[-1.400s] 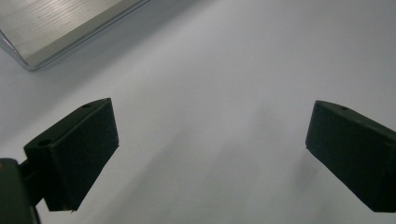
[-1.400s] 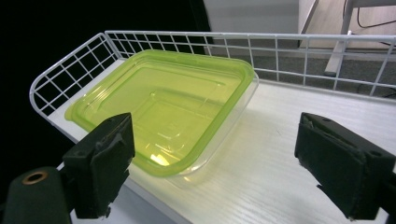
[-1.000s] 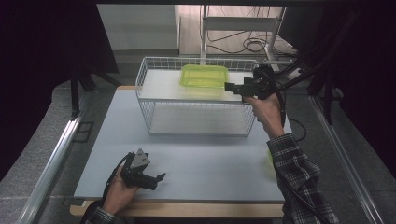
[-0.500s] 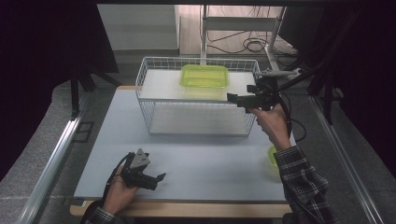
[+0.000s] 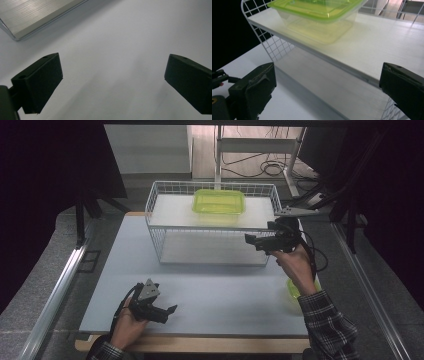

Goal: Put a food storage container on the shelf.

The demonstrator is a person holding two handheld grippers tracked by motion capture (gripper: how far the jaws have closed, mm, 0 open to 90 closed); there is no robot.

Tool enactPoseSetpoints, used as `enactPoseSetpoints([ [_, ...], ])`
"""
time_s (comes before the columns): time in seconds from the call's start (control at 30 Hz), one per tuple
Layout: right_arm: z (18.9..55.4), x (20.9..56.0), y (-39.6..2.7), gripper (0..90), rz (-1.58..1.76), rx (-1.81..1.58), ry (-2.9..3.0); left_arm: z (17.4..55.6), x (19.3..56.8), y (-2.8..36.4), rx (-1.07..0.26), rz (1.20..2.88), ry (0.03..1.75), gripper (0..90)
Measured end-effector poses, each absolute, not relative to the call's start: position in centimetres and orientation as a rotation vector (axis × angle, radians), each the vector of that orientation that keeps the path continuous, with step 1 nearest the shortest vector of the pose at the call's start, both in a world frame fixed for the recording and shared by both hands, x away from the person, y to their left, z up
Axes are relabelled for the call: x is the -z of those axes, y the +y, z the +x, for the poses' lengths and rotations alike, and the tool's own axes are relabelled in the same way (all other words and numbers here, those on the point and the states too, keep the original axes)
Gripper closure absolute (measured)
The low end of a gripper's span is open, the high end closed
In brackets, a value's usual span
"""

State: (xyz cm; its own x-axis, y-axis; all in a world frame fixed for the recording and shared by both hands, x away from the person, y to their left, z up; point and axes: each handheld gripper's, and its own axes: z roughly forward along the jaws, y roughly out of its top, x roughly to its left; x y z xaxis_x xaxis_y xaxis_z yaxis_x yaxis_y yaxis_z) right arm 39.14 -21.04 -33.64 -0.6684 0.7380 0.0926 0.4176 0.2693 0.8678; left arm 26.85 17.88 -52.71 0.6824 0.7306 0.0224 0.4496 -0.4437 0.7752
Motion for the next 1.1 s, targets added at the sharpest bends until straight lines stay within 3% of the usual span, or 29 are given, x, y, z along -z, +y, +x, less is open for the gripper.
enactPoseSetpoints([
  [1.1,34.3,39.6,-23.4,0.9,1.053,-1.299,2.265,26.8,52.7,17.8,-0.454,2.119,0.899,1.6],
])
